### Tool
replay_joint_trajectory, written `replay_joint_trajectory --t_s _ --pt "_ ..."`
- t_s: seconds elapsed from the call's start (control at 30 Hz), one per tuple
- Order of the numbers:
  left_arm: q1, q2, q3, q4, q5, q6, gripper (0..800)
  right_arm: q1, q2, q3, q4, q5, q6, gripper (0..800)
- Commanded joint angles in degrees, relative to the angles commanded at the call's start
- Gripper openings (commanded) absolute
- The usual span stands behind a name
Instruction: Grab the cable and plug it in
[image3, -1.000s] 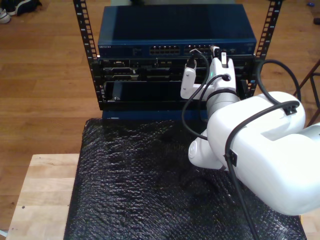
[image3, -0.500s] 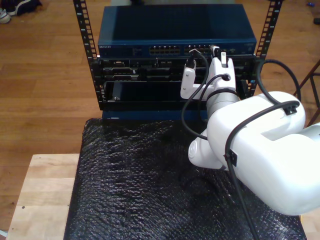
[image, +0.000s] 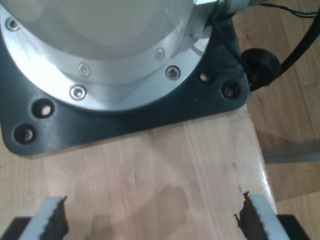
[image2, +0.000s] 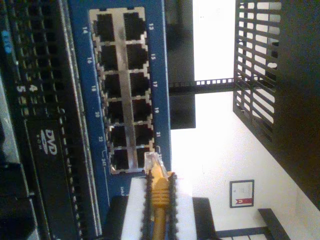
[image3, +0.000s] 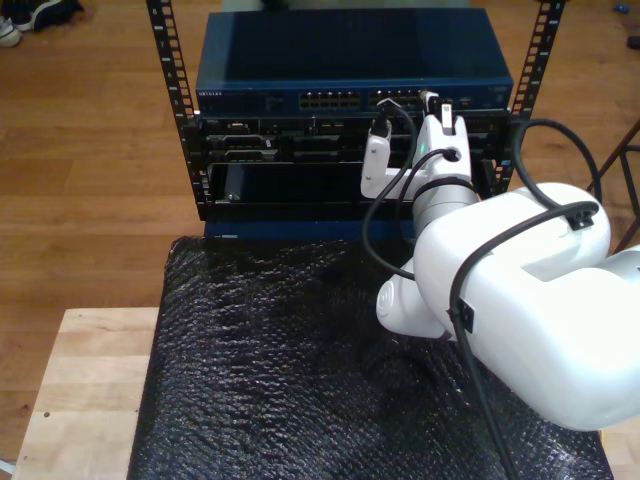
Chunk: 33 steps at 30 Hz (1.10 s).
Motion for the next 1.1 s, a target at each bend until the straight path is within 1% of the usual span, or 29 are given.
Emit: replay_joint_trajectory --t_s 1.1 --pt "0.00 0.00 0.00 0.00 0.00 0.00 800 0.00 0.26 -0.97 0.00 0.00 0.00 0"
